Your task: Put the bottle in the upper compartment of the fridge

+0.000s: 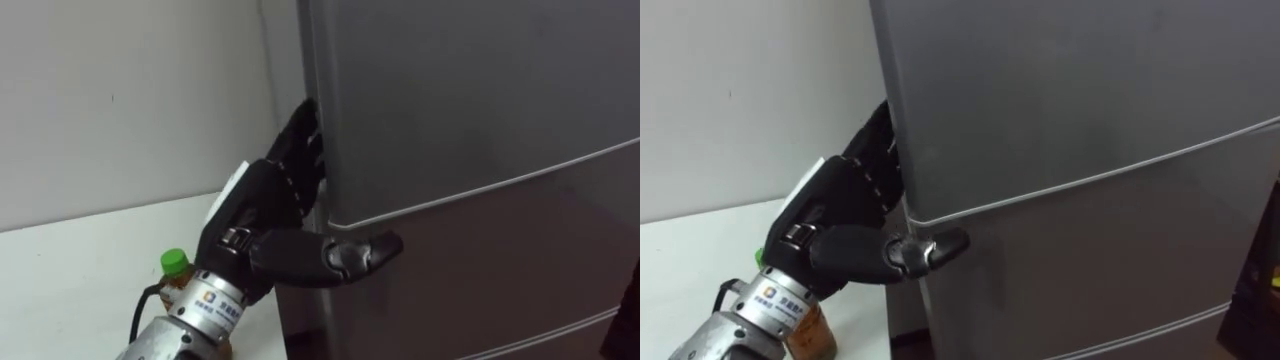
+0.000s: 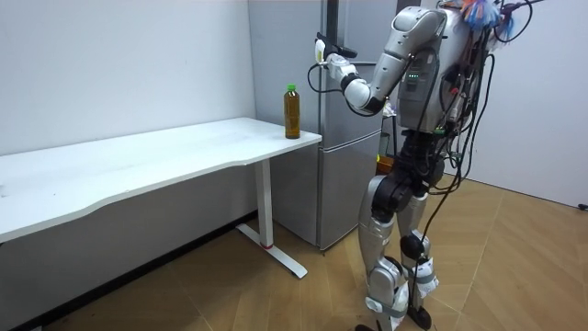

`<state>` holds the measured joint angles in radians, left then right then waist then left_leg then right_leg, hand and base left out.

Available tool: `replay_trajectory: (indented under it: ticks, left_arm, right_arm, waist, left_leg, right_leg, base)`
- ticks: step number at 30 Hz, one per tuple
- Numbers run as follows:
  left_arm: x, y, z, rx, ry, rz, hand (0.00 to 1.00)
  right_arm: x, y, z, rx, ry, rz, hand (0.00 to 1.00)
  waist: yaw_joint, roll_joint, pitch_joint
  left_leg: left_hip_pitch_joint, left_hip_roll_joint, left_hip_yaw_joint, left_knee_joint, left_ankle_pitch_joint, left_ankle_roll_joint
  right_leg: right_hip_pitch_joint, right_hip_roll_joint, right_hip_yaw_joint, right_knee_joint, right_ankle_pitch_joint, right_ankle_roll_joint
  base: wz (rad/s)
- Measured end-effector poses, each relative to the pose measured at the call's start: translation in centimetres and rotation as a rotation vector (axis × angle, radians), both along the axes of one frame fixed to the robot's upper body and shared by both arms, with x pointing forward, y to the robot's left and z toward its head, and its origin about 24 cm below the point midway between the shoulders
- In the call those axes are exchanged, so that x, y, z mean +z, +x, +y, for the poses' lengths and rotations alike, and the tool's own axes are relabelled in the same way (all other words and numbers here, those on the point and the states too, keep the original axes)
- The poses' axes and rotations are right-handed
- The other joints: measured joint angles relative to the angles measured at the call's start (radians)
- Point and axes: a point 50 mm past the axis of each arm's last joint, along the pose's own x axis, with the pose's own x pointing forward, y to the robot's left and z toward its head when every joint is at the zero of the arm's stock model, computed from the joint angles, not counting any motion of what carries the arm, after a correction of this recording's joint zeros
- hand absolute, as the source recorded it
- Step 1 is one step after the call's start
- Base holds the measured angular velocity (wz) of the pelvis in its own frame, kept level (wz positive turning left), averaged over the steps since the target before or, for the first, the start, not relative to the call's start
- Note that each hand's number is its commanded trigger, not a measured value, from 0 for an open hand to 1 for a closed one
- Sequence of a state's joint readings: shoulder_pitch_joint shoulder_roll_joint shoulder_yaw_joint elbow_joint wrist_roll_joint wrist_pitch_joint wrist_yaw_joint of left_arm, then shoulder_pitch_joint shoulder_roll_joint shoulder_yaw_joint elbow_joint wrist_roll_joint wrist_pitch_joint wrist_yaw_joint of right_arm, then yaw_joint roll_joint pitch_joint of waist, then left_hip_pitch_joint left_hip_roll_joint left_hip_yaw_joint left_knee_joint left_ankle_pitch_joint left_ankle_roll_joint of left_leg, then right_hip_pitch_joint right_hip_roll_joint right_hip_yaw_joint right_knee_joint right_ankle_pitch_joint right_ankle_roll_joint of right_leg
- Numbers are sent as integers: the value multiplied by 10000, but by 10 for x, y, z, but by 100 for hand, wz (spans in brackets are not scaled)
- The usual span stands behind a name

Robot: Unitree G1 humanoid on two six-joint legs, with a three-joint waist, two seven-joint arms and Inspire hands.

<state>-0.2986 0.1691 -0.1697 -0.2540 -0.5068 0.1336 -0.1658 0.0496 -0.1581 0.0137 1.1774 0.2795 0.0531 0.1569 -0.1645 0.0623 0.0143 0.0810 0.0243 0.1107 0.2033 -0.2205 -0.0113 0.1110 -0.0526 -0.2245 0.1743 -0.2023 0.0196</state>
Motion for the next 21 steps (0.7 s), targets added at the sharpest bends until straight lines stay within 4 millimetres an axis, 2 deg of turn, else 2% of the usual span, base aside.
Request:
replay_trajectory:
  ticks: [15, 21]
  left_arm:
    - [-1, -2, -7, -331, 411, -171, 0]
    - [-3, -4, -13, -657, 497, -201, 0]
  right_arm:
    - [-1, -2, 1, -269, 190, 103, 0]
    - [-1, 1, 5, 169, 245, 116, 0]
  waist:
    - [35, -10, -2]
    - [58, -163, -58]
  left_leg:
    - [-16, -5, -59, -2, 0, 0]
    - [-59, -6, -70, 15, 2, 2]
  right_leg:
    - [13, -19, -237, -57, -1, 1]
    - [0, -21, -274, -65, 1, 2]
  base:
    - [3]
    - [1]
